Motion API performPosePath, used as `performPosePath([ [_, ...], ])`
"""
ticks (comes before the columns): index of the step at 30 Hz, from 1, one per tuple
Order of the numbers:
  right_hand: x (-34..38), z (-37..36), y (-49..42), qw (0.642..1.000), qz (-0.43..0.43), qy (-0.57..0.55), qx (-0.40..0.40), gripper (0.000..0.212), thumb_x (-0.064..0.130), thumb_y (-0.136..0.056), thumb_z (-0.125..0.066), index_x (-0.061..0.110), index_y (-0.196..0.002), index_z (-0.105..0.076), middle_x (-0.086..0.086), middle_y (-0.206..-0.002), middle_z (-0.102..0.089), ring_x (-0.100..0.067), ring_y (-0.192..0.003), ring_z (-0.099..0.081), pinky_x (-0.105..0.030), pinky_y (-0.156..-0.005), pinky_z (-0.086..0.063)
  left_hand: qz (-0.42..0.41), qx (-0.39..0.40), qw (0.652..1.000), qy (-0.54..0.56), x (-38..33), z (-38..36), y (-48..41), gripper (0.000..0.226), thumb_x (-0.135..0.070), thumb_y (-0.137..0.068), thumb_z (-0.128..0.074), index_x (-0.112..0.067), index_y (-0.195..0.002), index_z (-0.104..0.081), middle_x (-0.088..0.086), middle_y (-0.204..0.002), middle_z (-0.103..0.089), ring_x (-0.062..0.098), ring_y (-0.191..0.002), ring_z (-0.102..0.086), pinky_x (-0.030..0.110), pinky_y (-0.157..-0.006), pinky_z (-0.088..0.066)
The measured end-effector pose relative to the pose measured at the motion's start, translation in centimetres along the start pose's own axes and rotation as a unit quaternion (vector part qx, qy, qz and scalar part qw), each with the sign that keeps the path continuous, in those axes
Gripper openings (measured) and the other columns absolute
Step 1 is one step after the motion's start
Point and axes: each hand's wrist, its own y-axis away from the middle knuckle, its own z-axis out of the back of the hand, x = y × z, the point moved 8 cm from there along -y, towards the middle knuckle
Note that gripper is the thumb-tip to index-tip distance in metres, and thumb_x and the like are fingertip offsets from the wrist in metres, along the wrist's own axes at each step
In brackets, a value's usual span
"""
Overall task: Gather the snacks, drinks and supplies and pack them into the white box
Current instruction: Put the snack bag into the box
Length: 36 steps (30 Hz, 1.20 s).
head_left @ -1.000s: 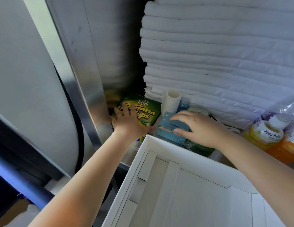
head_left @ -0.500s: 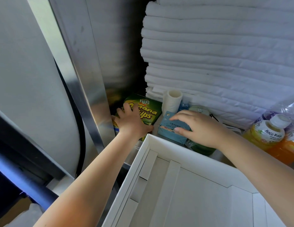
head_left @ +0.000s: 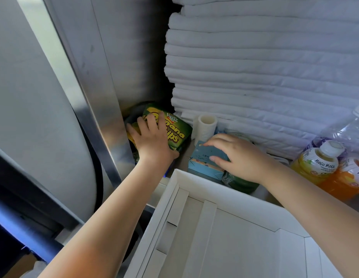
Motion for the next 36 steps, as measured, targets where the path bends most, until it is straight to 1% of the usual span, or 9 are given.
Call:
performPosePath([
  [8, 0.2, 1.4, 0.3, 0.999, 0.002, 0.003, -0.052, 0.039, 0.030, -0.093, -0.054, 0.025, -0.131, -0.049, 0.007, -0.130, -0.050, -0.006, -0.115, -0.042, -0.019, -0.084, -0.039, -0.034, -0.029, 0.997, -0.065, -0.5, 4.5, -1.3, 0.120, -0.066, -0.061, -0.068, -0.015, -0.145, 0.000, 0.015, -0.140, -0.020, 0.039, -0.131, -0.022, 0.061, -0.106, -0.016],
  [12, 0.3, 2.3, 0.4, 0.997, 0.000, 0.014, -0.076, 0.041, 0.031, -0.092, -0.053, 0.023, -0.132, -0.048, 0.005, -0.135, -0.047, -0.010, -0.120, -0.041, -0.029, -0.090, -0.043, -0.058, -0.074, 0.995, -0.037, -1.3, 7.5, -0.6, 0.116, -0.066, -0.058, -0.069, -0.015, -0.144, -0.008, 0.015, -0.137, -0.026, 0.038, -0.126, -0.030, 0.060, -0.104, -0.021],
  [14, 0.5, 2.9, 0.5, 0.995, -0.001, 0.025, -0.100, 0.043, 0.029, -0.092, -0.054, 0.021, -0.134, -0.047, 0.003, -0.136, -0.046, -0.010, -0.122, -0.040, -0.028, -0.093, -0.042, -0.072, -0.100, 0.992, -0.028, -2.0, 8.8, 0.2, 0.113, -0.062, -0.059, -0.070, -0.014, -0.144, -0.012, 0.015, -0.135, -0.030, 0.039, -0.124, -0.032, 0.061, -0.104, -0.022],
  [17, 1.0, 4.3, 0.8, 0.985, 0.006, 0.036, -0.166, 0.044, 0.019, -0.090, -0.057, 0.014, -0.133, -0.048, -0.003, -0.134, -0.048, -0.014, -0.121, -0.043, -0.023, -0.095, -0.039, -0.082, -0.129, 0.988, 0.001, -2.3, 10.4, 1.2, 0.109, -0.059, -0.060, -0.070, -0.014, -0.145, -0.019, 0.017, -0.134, -0.034, 0.040, -0.123, -0.034, 0.062, -0.103, -0.022],
  [19, 1.6, 5.5, 1.2, 0.974, 0.025, 0.051, -0.217, 0.042, 0.012, -0.089, -0.057, 0.009, -0.130, -0.049, -0.008, -0.131, -0.049, -0.020, -0.118, -0.048, -0.028, -0.095, -0.044, -0.088, -0.156, 0.983, 0.035, -2.2, 11.6, 2.0, 0.104, -0.057, -0.059, -0.070, -0.014, -0.143, -0.027, 0.018, -0.131, -0.039, 0.040, -0.120, -0.037, 0.062, -0.102, -0.025],
  [23, 3.0, 7.0, 2.2, 0.954, 0.077, 0.090, -0.274, 0.039, 0.018, -0.093, -0.051, 0.005, -0.129, -0.051, -0.013, -0.134, -0.048, -0.024, -0.121, -0.047, -0.034, -0.097, -0.046, -0.109, -0.184, 0.973, 0.088, -2.6, 12.7, 4.9, 0.097, -0.060, -0.057, -0.068, -0.013, -0.137, -0.041, 0.019, -0.124, -0.046, 0.041, -0.113, -0.043, 0.059, -0.095, -0.033],
  [27, 3.7, 6.5, 2.4, 0.966, 0.110, 0.111, -0.204, 0.048, 0.033, -0.097, -0.044, 0.007, -0.137, -0.046, -0.013, -0.143, -0.042, -0.025, -0.133, -0.039, -0.038, -0.108, -0.035, -0.134, -0.132, 0.970, 0.156, -3.4, 11.6, 7.4, 0.095, -0.059, -0.055, -0.066, -0.014, -0.135, -0.044, 0.016, -0.123, -0.046, 0.038, -0.113, -0.043, 0.052, -0.095, -0.033],
  [32, 3.0, 4.9, 3.7, 0.993, 0.041, 0.060, -0.089, 0.063, 0.052, -0.095, -0.032, 0.018, -0.147, -0.028, -0.002, -0.155, -0.025, -0.016, -0.142, -0.022, -0.038, -0.114, -0.026, -0.158, -0.057, 0.970, 0.175, -4.3, 9.8, 10.2, 0.100, -0.062, -0.052, -0.067, -0.018, -0.138, -0.040, 0.010, -0.127, -0.042, 0.034, -0.118, -0.039, 0.049, -0.098, -0.030],
  [36, 3.4, 3.3, 6.2, 0.997, 0.023, 0.067, -0.032, 0.065, 0.057, -0.094, -0.029, 0.027, -0.150, -0.016, 0.006, -0.158, -0.014, -0.008, -0.144, -0.011, -0.034, -0.117, -0.017, -0.192, -0.018, 0.963, 0.190, -5.2, 9.1, 12.9, 0.102, -0.068, -0.050, -0.065, -0.018, -0.136, -0.041, 0.008, -0.127, -0.041, 0.032, -0.115, -0.039, 0.046, -0.095, -0.031],
])
